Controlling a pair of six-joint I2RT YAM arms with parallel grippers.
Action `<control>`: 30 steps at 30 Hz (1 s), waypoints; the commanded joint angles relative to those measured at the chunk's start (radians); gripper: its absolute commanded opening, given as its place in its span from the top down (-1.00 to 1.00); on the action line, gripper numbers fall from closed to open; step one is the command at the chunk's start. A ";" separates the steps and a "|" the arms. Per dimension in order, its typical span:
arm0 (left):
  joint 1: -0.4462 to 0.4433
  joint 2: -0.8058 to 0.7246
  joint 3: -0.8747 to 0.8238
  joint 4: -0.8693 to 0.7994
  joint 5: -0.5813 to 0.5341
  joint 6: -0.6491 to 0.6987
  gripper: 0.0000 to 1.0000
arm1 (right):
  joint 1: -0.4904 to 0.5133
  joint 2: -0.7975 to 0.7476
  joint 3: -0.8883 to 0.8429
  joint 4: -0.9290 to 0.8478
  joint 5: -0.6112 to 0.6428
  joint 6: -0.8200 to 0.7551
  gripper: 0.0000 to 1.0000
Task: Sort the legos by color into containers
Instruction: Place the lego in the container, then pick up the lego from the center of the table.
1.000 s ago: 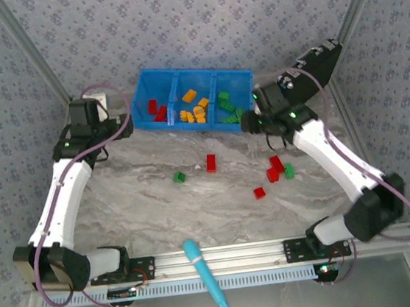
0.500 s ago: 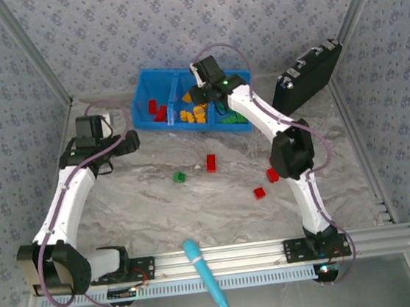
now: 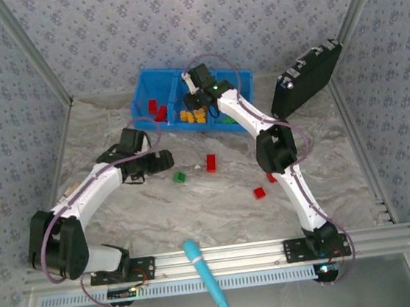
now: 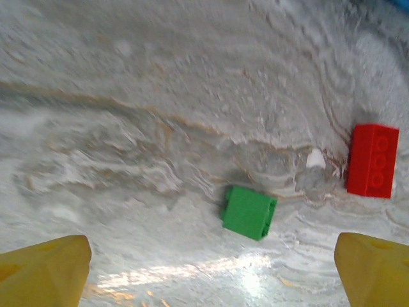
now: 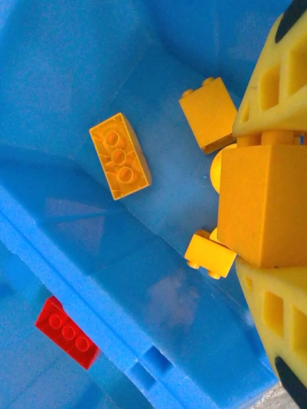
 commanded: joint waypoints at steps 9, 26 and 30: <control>-0.163 0.203 0.086 0.038 -0.074 -0.068 -0.78 | -0.023 -0.103 -0.083 0.058 -0.081 -0.041 -0.27; -0.248 0.417 0.154 0.029 -0.150 -0.038 -0.53 | -0.096 -0.661 -0.600 0.110 0.041 -0.061 -0.32; -0.248 0.442 0.170 0.023 -0.146 -0.019 -0.35 | -0.122 -0.864 -0.779 0.071 0.120 -0.046 -0.33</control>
